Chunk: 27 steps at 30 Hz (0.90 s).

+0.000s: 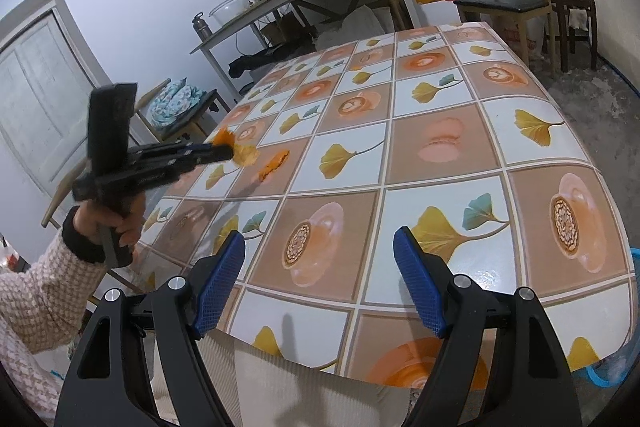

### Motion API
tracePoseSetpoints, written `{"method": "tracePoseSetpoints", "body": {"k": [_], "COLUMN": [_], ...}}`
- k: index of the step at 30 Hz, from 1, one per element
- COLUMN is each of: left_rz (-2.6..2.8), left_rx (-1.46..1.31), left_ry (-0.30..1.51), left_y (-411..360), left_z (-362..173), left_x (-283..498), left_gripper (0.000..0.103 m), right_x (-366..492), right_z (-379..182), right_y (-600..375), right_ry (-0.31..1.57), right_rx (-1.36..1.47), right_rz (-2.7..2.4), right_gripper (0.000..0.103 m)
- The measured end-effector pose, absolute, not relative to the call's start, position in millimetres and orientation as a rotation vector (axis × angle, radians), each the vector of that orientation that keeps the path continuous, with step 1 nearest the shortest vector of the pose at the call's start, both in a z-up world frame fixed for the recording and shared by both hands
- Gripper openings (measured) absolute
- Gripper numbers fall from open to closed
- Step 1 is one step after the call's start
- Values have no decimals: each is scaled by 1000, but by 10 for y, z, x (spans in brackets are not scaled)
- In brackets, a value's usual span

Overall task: Collect trash
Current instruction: 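Lift the orange peel off the table with the left tool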

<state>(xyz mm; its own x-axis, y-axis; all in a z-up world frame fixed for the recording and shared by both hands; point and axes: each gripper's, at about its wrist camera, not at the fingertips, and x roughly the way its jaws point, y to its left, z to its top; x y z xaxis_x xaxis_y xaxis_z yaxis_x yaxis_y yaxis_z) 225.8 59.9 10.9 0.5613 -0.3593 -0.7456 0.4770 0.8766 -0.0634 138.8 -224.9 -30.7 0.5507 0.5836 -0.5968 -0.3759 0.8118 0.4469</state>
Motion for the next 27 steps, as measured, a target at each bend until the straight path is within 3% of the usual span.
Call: {"method": "tracePoseSetpoints", "body": {"k": [4,6,8,10,17,22,27], "left_rz": [-487,-488,-486,-488,-461,-482,-473], "left_rx": [159,152,147,149,266,291,297], "left_ry": [896,928,951,956,972,964,957], "left_y": [550,540,534,521,345,251,224], "left_z": [-46,-126,-177,-205,-299,-283,-280], "left_x": [2446,2497,2538,2550,2530,2491,2466], "left_gripper": [15,24,41,46,44,22,19], "right_x": [1378,1380,1392,1408,1466,1488,1477], "right_z": [-329,-343,-361,-381,-439,-472,-454], "right_y": [-2252,-2266,-2281,-2285,-2290,-2327,-2332], "right_ry": [811,815,818,821,831,837,833], "right_rx": [281,286,292,296,307,319,318], "right_rz": [574,571,569,571,583,576,573], "right_gripper": [75,75,75,75,75,75,75]}}
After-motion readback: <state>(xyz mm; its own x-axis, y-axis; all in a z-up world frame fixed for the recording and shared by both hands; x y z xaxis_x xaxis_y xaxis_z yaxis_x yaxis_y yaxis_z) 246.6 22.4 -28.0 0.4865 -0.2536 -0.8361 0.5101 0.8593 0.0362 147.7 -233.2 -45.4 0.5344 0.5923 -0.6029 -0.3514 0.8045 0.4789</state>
